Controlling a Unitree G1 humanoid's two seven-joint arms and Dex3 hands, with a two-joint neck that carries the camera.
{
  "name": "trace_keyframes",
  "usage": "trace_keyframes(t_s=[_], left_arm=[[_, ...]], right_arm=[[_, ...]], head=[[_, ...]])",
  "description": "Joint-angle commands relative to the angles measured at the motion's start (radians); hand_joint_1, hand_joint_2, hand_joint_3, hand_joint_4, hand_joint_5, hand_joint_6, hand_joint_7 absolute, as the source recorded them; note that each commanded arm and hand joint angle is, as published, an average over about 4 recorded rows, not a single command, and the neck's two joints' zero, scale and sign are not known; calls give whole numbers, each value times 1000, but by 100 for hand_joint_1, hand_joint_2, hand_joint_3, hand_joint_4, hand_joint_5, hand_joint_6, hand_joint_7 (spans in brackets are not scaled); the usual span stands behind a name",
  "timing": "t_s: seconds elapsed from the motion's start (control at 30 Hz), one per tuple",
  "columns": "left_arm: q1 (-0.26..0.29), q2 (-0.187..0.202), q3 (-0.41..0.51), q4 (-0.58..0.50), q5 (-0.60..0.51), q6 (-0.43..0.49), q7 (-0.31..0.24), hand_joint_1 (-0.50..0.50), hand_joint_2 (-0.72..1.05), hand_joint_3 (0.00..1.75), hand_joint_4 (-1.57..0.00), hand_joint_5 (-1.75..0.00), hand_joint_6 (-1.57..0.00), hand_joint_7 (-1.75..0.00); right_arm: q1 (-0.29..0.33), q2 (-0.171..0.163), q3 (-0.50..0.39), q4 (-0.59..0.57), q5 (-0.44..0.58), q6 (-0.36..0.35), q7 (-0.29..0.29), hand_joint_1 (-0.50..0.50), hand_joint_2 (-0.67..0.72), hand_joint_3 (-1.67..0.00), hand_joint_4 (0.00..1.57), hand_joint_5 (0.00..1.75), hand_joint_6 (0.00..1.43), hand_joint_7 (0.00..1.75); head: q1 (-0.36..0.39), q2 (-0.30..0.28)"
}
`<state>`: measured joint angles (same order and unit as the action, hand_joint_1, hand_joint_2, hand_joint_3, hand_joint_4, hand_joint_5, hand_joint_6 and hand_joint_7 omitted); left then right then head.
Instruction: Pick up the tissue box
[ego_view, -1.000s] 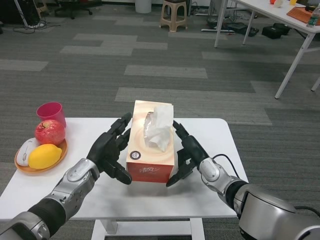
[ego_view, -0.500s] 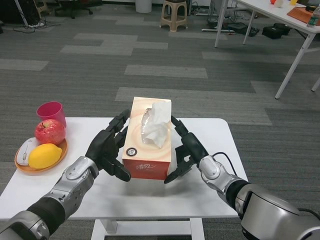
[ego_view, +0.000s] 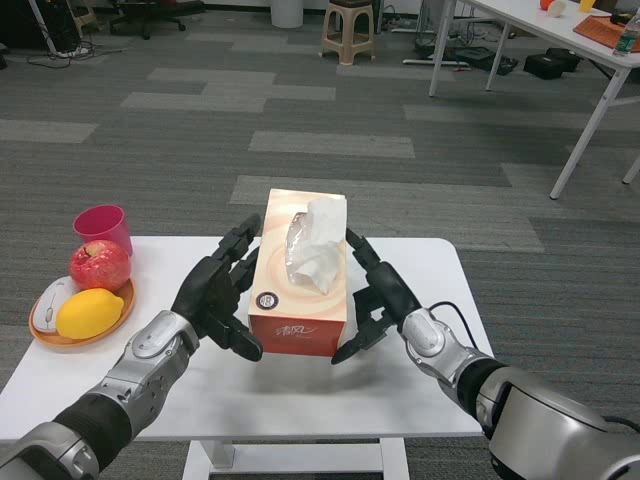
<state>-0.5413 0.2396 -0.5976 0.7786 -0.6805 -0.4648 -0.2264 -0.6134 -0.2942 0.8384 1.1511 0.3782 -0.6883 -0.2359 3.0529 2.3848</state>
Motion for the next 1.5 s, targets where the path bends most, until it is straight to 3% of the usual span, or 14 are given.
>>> trace_keyframes(t_s=[0.03,1.03,1.5], left_arm=[[2,-20,-11,-37,12,-5,-24,50,-37,0,0,-26,0,0],[13,-13,5,-81,13,-5,-24,50,-37,0,0,-31,0,0],[14,-13,4,-82,13,-5,-22,50,-37,0,0,-31,0,0]], right_arm=[[-11,14,-4,-27,-4,-20,10,-42,-41,-24,120,145,0,31],[-17,-6,-26,-80,-3,-20,10,-42,-41,-24,117,145,0,35],[-26,-8,-22,-86,-4,-20,9,-42,-48,-24,117,145,0,35]], head=[[1,0],[8,8],[12,10]])
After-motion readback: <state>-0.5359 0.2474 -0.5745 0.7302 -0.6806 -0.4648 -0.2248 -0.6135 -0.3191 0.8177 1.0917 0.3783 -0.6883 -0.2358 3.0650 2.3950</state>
